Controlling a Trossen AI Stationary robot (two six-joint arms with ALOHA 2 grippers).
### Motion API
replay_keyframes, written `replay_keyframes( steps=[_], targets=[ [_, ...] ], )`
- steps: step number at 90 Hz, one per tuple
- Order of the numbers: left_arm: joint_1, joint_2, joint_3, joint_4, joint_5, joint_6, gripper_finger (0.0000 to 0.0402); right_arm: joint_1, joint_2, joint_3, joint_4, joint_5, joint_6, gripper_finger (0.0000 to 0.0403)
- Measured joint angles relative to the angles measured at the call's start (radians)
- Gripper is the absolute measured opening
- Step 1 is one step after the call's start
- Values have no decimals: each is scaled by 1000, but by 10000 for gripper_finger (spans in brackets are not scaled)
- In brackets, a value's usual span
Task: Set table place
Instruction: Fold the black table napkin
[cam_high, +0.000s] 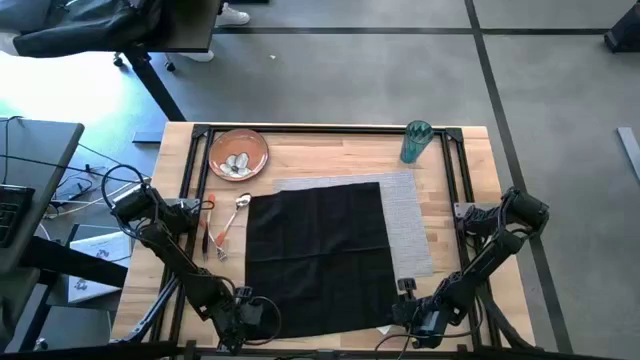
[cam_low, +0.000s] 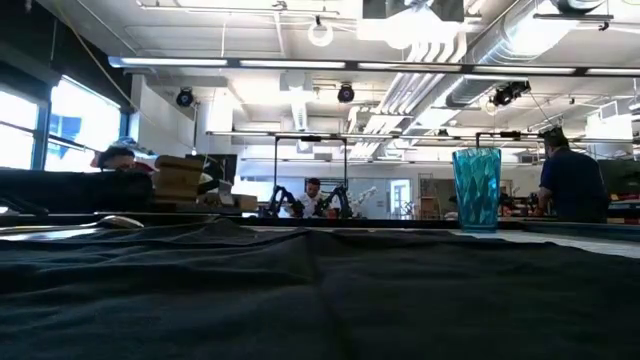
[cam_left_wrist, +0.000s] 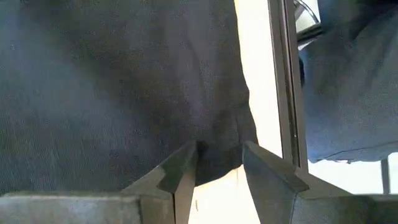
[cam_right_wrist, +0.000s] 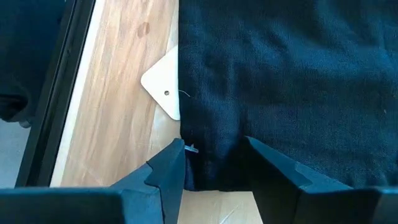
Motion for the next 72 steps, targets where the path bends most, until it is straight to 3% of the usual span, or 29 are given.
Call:
replay_keyframes(
  steps=[16,34,61,72],
  targets=[
    [12,-2,2,-31,-12,-32,121,0,1,-1,-6,4,19,143],
    [61,-34,-1,-70,107,-47,144,0,3,-2,-11,48,21,143],
    [56,-109,0,-92,75,-70,148,-1,4,-2,-25,58,16,143],
    [66,-103,-9,-93,105,-121,148,5,6,-5,-22,131,21,143]
  ],
)
